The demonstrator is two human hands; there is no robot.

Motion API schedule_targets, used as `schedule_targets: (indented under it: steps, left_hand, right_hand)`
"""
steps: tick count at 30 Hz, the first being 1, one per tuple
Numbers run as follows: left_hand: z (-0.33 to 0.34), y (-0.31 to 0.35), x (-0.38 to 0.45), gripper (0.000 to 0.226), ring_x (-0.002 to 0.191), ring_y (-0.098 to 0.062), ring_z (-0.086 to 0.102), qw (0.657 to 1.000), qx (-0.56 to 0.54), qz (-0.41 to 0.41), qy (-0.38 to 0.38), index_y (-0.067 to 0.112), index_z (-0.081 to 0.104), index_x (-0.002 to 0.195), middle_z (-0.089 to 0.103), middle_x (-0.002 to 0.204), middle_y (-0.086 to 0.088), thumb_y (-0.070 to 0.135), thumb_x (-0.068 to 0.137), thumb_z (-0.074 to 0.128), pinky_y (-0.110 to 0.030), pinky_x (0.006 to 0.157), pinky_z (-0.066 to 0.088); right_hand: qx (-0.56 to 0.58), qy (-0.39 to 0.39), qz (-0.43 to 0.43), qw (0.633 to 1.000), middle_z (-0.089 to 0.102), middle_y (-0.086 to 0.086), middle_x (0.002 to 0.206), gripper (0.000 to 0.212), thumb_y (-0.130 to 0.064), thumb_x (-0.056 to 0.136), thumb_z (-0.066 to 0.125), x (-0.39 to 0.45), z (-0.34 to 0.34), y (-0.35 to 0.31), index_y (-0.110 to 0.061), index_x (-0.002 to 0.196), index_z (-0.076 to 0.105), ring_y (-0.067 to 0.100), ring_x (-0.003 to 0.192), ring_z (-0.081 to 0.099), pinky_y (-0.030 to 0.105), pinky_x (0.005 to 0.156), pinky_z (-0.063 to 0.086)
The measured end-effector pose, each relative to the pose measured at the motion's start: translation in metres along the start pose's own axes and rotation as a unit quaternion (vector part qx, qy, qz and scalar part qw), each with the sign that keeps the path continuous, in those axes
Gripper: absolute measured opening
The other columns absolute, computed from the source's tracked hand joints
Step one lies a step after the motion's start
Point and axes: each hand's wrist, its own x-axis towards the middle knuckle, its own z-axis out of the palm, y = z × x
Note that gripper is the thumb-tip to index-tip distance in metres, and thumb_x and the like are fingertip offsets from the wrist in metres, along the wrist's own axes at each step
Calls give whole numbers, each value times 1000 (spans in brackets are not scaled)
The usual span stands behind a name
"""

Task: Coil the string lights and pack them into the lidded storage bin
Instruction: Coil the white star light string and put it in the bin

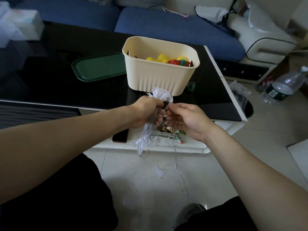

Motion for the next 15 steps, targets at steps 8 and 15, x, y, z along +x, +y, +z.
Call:
schedule_targets:
  steps: [8,15]
  left_hand:
    - [9,-1,-5,33,41,-22,50,999,19,14,-45,1,56,74,50,60,-11,13,102,41,-28,46,46]
    - [12,0,-7,34,43,-22,48,998,29,24,-54,3,56,72,52,60,-10,13,100,41,-28,47,44]
  right_hand:
    - [-23,59,-41,997,72,3,76,14,-12,88,74,1,-1,2,-8,101,72,13,66,67,25,63,57]
    - [-32,119,-59,991,68,5,63,12,-15,88,76,-2,7,3,-4,92,71,15,56,63,29,60,58]
